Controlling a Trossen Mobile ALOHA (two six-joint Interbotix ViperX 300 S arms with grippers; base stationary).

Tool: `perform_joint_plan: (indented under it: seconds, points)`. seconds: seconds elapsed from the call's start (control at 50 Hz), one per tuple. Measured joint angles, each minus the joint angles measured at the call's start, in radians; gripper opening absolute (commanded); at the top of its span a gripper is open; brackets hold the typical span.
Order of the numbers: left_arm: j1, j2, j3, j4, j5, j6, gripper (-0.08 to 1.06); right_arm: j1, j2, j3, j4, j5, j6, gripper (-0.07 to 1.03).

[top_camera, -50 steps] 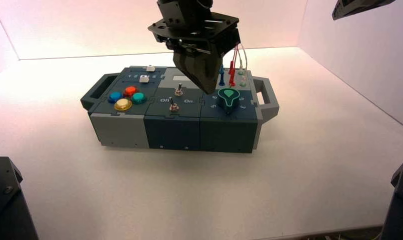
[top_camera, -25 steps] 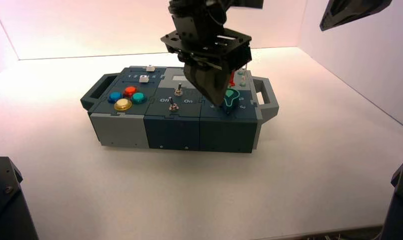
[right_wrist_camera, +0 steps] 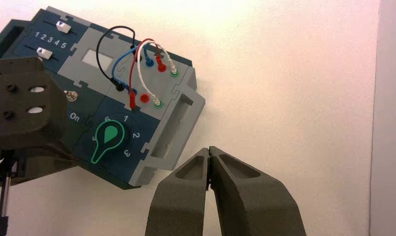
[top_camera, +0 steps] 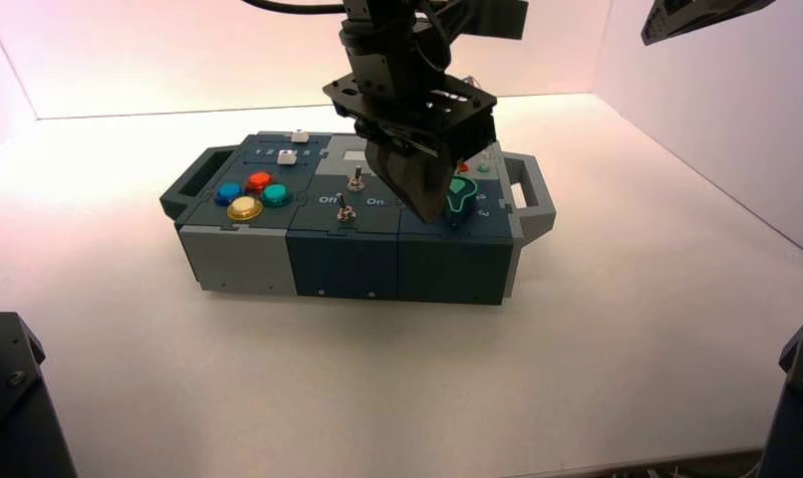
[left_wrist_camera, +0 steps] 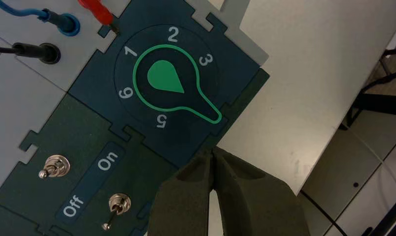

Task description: Turn the knob to position 3.

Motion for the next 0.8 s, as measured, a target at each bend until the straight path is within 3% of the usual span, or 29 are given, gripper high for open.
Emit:
perform_joint_plan:
  seconds: [0.26,0.64,0.8]
  points:
    - [0.000,0.040,-0.025,0.011,-0.012,0.009,-0.03,0.000,-0.003,0.000,0.000,-0.006,0.000,-0.02]
    - [0.000,0.100,-0.091,0.063,-0.005,0.012,-0.03,0.000,-0.003,0.000,0.000,-0.012,-0.002,-0.02]
    - [-0.003,0.109,-0.109,0.071,0.009,0.012,-0.03,0.000,-0.003,0.000,-0.002,-0.015,-0.002,-0.02]
